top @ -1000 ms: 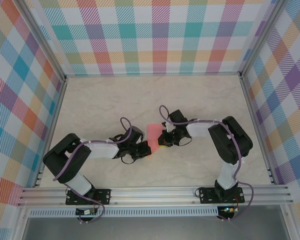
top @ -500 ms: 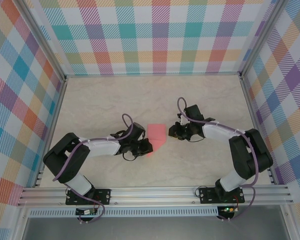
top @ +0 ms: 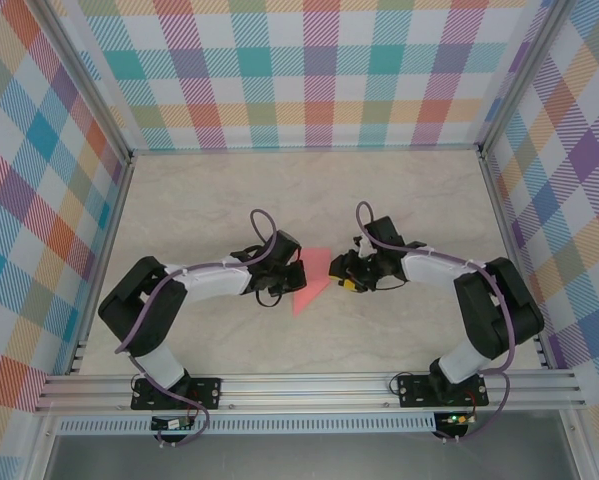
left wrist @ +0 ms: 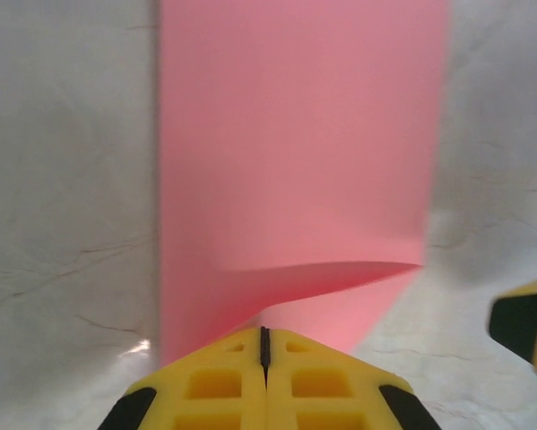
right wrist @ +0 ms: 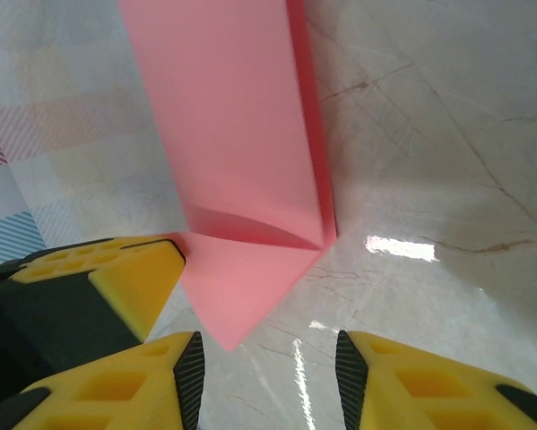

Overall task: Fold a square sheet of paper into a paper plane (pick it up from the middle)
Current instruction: Third fold the triangle at the center of the table, then fourth fold the wing at the center of the table.

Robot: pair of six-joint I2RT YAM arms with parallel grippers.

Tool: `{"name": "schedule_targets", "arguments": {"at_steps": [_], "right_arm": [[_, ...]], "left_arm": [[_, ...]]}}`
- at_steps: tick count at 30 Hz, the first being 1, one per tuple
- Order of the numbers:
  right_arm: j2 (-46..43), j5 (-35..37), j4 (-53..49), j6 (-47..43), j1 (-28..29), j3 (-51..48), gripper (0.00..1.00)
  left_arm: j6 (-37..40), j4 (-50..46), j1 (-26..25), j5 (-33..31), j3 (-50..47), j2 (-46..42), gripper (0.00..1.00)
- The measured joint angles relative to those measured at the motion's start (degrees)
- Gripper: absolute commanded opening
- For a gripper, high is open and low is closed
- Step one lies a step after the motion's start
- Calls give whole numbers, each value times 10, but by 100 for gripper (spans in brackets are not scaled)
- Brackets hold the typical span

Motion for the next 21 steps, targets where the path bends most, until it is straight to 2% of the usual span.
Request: {"name": "schedule_targets", "arguments": {"at_steps": [8, 21], "right_arm": [[42, -5, 4, 11, 17, 7, 38], [76, -24, 18, 11, 24, 43, 37]], "left_arm": [[9, -13, 0, -23, 0, 14, 1], [9, -13, 0, -24, 0, 18, 1]]}}
